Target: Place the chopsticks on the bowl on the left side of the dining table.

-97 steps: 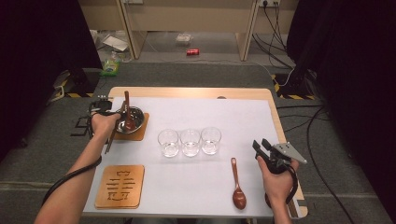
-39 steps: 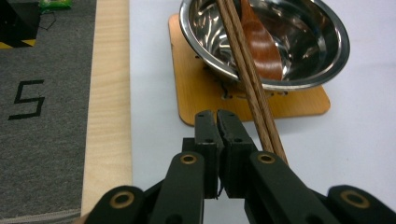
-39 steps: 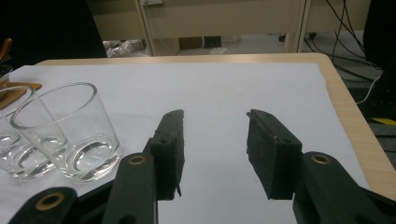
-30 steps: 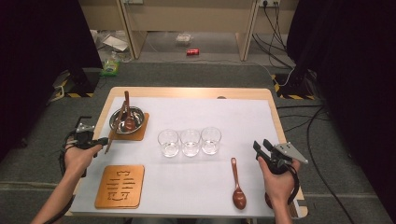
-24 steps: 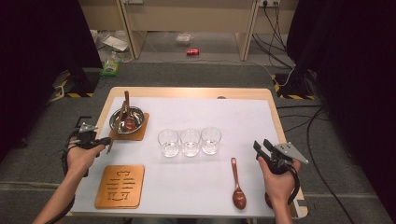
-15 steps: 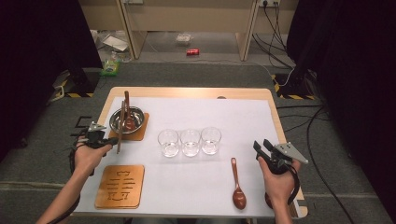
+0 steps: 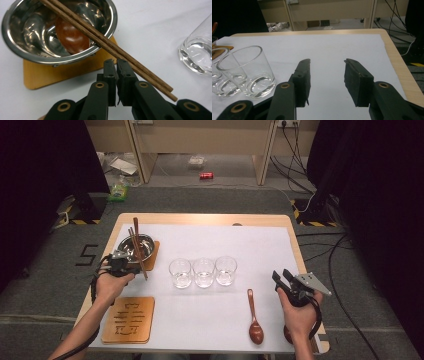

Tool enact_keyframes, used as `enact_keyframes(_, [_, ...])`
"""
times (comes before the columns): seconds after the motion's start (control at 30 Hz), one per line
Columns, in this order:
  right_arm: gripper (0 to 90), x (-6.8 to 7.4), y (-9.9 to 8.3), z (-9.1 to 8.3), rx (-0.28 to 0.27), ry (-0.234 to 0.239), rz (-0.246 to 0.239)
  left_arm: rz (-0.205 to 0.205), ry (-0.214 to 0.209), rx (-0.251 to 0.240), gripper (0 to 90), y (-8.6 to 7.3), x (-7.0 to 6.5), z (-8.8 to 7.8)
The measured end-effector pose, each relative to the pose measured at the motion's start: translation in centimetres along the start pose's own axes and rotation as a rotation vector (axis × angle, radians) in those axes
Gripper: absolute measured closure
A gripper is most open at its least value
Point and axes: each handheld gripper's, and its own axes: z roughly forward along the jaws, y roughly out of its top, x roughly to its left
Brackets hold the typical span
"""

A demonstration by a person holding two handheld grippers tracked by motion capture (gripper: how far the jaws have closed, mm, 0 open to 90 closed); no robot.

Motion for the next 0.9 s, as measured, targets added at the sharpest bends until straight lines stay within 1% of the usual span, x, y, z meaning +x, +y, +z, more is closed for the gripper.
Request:
enact_keyframes(0.23, [56.5, -0.1, 0.0, 0.0, -0.001, 0.002, -0.004, 0.017, 0.003, -0.002, 85.2, 0.8, -1.0, 0.8])
enact_keyframes(0.57, [56.5, -0.2, 0.0, 0.0, -0.002, -0.002, -0.002, 0.019, 0.0, -0.01, 85.3, 1.7, -2.1, 1.7])
enact_keyframes(0.67, [56.5, -0.2, 0.0, -0.1, -0.004, -0.002, -0.001, 0.021, -0.002, -0.01, 85.4, 1.8, -2.2, 1.8])
enact_keyframes(0.73, [56.5, -0.3, 0.0, -0.1, -0.006, -0.003, 0.002, 0.006, -0.012, -0.013, 85.8, 1.7, -2.2, 1.8])
enact_keyframes(0.83, [56.5, -0.3, 0.0, -0.1, -0.006, -0.004, 0.001, 0.002, -0.018, -0.021, 87.2, 1.7, -2.0, 1.5])
enact_keyframes(0.9, [56.5, -0.3, 0.0, -0.1, -0.004, -0.004, 0.001, -0.008, -0.015, -0.032, 88.6, 1.9, -1.6, 0.9])
